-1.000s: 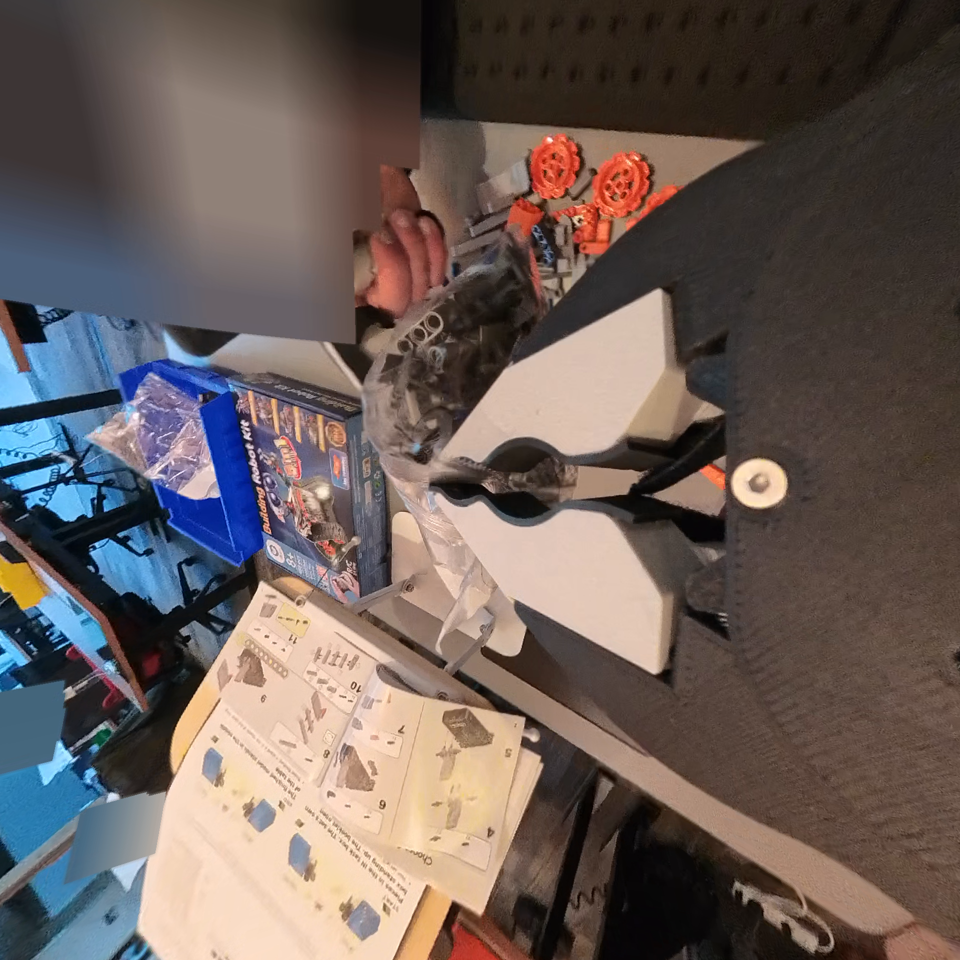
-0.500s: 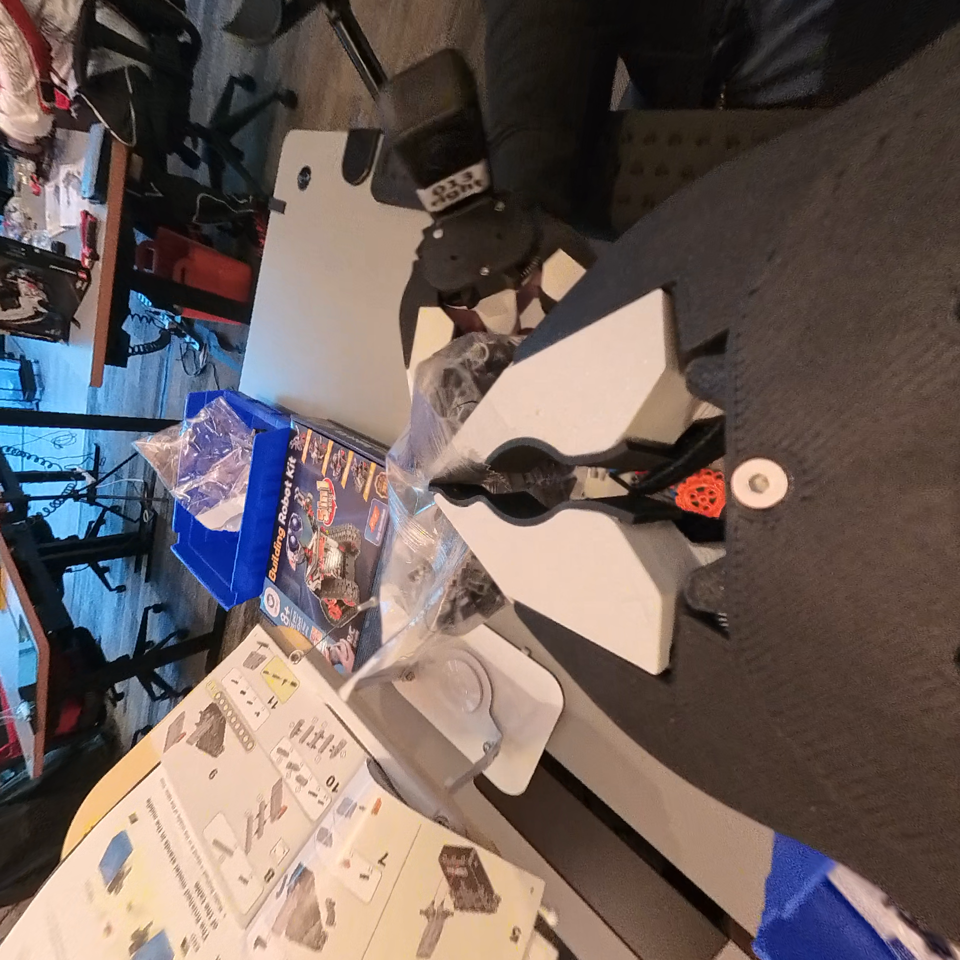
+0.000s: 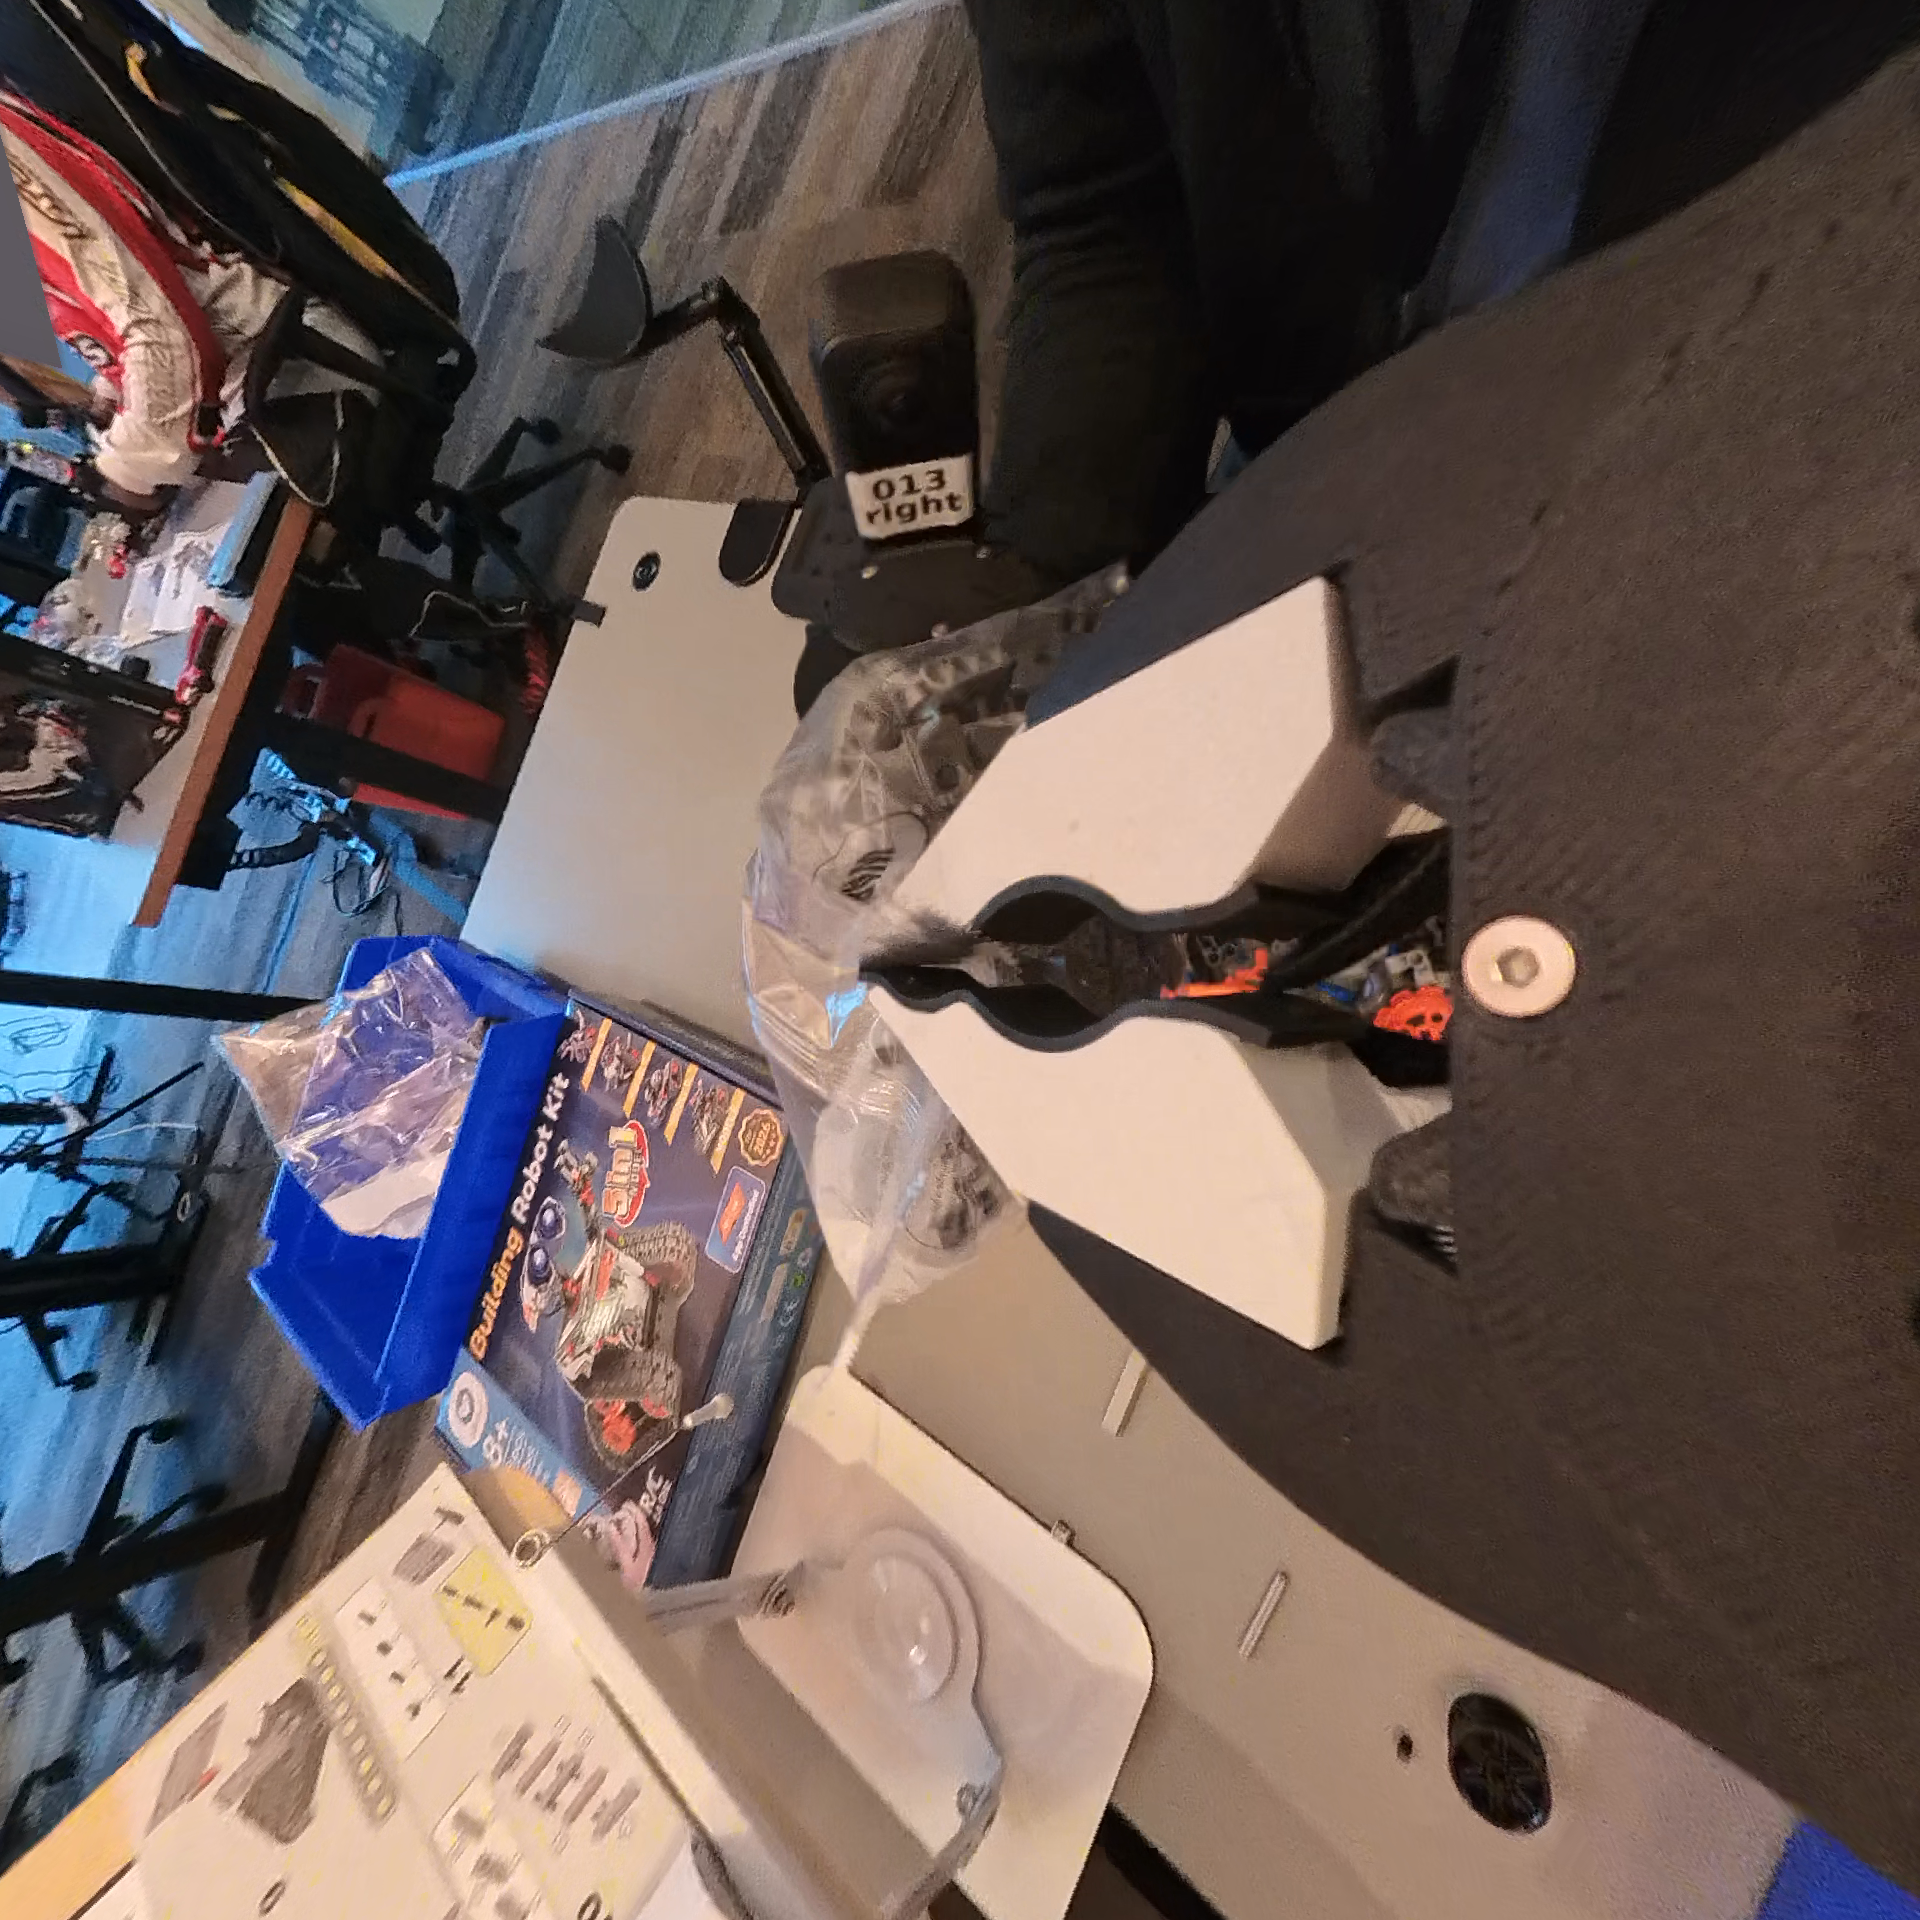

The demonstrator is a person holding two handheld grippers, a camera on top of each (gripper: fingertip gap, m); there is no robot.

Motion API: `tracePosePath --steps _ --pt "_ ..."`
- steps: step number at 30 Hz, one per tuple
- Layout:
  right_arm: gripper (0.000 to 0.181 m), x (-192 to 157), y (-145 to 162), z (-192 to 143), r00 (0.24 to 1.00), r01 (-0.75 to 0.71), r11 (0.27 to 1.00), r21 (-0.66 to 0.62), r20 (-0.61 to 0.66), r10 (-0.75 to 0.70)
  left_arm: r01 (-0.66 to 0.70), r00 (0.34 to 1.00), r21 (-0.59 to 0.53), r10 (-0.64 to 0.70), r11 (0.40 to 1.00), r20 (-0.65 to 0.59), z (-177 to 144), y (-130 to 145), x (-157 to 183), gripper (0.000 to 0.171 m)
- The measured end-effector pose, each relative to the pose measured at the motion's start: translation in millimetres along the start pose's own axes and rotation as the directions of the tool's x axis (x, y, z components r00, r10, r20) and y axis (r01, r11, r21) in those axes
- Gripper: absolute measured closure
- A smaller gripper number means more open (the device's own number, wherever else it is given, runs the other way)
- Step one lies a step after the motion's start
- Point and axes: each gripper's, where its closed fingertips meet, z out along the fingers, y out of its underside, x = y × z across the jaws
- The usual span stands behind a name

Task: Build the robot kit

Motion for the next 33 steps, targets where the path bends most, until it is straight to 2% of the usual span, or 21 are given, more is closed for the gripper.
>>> tracePosePath --steps 4,6,9,12,16,17,24,33 --pt "0.174 0.6 -1.6 -5.4 0.957 -0.262 0.965 0.033 0.140 0.255 0.024 1.000 -0.034 -0.024 0.999 -0.003 3.9 2.9 -6.0 0.171" --pt "0.181 2.7 -5.3 -10.0 0.888 -0.422 0.905 0.050 0.227 0.401 0.019 1.000 -0.047 -0.019 0.999 -0.008 4.7 1.7 -6.5 0.171" --pt "0.181 9.7 -8.7 -16.4 0.755 -0.613 0.788 0.051 0.333 0.565 0.008 1.000 -0.069 -0.009 0.998 -0.022 6.6 -1.0 -5.0 0.171" --pt "0.181 13.2 -11.8 -21.8 0.541 -0.795 0.607 0.008 0.463 0.702 0.004 0.999 -0.084 -0.006 0.996 -0.035 8.8 -4.6 -7.0 0.171" --pt "0.181 12.8 -23.6 -30.7 0.323 -0.897 0.440 -0.049 0.607 0.726 0.021 0.998 -0.095 -0.027 0.995 -0.063 12.3 -9.2 -11.7 0.171" --pt "0.181 13.7 -24.9 -31.9 0.296 -0.907 0.418 -0.056 0.622 0.725 0.025 0.997 -0.103 -0.033 0.994 -0.072 13.7 -9.0 -12.9 0.171" --pt "0.181 18.8 -22.2 -34.3 0.245 -0.924 0.373 -0.077 0.630 0.737 0.038 0.993 -0.096 -0.049 0.995 -0.109 17.2 -10.1 -15.6 0.171" --pt "0.181 21.2 -23.2 -35.8 0.181 -0.943 0.317 -0.097 0.650 0.738 0.008 0.996 -0.022 -0.009 1.000 -0.090 7.6 -23.8 -9.8 0.171"
